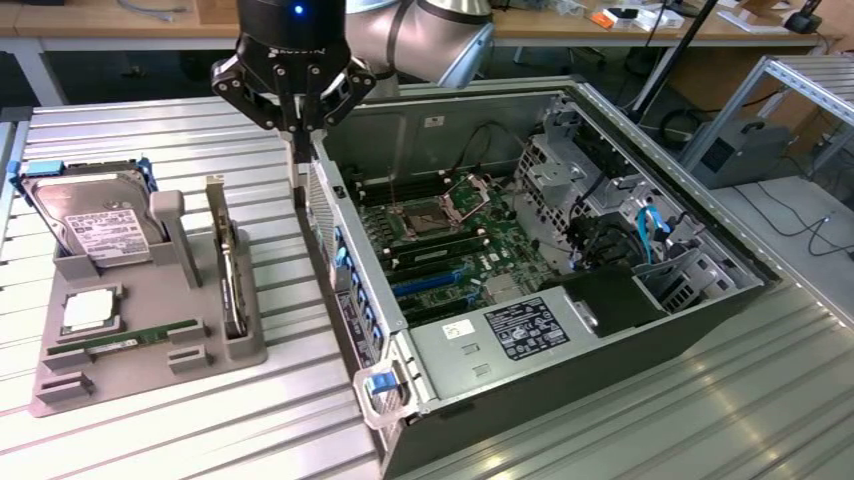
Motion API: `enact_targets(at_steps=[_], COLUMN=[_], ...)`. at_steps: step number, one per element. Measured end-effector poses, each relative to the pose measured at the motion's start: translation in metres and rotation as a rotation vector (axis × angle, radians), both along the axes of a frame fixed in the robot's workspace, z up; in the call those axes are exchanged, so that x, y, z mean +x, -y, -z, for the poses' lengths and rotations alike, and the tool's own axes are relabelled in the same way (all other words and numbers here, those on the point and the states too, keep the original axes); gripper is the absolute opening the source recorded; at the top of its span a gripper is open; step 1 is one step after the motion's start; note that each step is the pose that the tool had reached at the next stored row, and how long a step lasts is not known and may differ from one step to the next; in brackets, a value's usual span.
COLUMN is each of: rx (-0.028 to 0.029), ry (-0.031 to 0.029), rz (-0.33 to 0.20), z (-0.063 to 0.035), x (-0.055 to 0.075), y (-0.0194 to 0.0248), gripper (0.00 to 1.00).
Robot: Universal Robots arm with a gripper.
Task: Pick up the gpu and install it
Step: 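Reach for the gpu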
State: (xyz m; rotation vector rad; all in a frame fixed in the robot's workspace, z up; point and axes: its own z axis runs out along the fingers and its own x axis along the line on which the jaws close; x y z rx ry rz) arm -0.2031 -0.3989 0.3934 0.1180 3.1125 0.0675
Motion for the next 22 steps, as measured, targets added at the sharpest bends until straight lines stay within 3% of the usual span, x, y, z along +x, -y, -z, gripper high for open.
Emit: enact_targets(at_steps=[22], rx=[0.0001], ry=[0.0], rz=[0.0], z=[0.0], x=[-0.015], y=[0.0], gripper=[0.11])
